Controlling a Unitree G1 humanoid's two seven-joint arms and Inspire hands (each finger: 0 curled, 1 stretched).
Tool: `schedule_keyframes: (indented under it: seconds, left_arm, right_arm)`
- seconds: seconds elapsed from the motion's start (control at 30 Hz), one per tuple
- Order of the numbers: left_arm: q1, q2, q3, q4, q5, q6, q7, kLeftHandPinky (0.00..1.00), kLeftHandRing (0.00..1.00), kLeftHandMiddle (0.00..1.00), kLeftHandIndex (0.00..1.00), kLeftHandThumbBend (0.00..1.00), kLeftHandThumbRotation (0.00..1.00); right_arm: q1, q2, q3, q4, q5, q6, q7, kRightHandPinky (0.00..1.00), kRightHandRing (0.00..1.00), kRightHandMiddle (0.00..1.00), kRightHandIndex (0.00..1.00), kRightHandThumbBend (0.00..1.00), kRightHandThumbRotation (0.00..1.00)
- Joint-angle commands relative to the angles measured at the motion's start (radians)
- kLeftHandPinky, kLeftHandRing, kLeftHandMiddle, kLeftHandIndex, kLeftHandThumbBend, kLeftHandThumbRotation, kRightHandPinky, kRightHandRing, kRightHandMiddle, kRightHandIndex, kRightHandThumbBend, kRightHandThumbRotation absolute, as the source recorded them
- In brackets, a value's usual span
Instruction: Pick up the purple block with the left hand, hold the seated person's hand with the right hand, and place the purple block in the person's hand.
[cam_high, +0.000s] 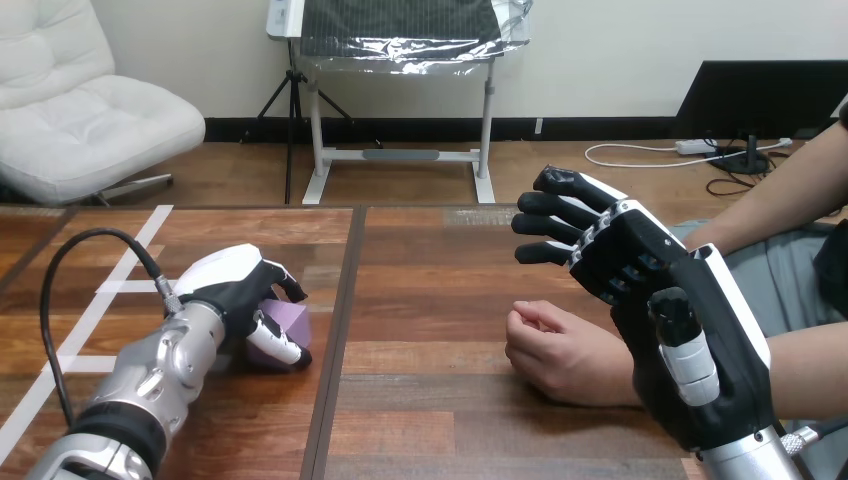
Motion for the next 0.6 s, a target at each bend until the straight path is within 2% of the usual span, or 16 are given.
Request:
schedule_keyframes:
  seconds: [0.0, 0.13, 0.27, 0.37, 0.57]
  left_arm:
    - [-0.064, -0.010, 0.003, 0.003, -0.007, 0.001, 0.031, 0.42, 0.46, 0.53, 0.59, 0.67, 0.01]
    - [-0.061, -0.009, 0.003, 0.001, -0.009, -0.001, 0.041, 0.33, 0.39, 0.48, 0.56, 0.66, 0.00]
    - [-0.059, -0.009, 0.009, 0.004, -0.018, -0.004, 0.046, 0.28, 0.36, 0.45, 0.53, 0.65, 0.00]
    - [-0.056, -0.010, 0.016, 0.005, -0.028, -0.009, 0.051, 0.29, 0.37, 0.45, 0.50, 0.65, 0.00]
    - [-0.053, -0.008, 0.028, 0.009, -0.047, -0.019, 0.049, 0.40, 0.46, 0.51, 0.49, 0.65, 0.00]
  right_arm:
    - [-0.032, 0.002, -0.009, -0.044, 0.005, -0.014, -0.008, 0.71, 0.78, 0.80, 0.82, 0.94, 0.81]
    - [-0.032, 0.000, -0.008, -0.044, 0.006, -0.012, -0.007, 0.71, 0.78, 0.80, 0.82, 0.95, 0.81]
    - [-0.033, 0.000, -0.008, -0.043, -0.001, -0.017, -0.010, 0.71, 0.78, 0.80, 0.82, 0.95, 0.81]
    - [-0.033, -0.001, -0.008, -0.043, 0.000, -0.016, -0.010, 0.72, 0.79, 0.80, 0.82, 0.95, 0.82]
    - [-0.034, -0.001, -0.008, -0.043, 0.000, -0.017, -0.009, 0.72, 0.79, 0.80, 0.82, 0.94, 0.82]
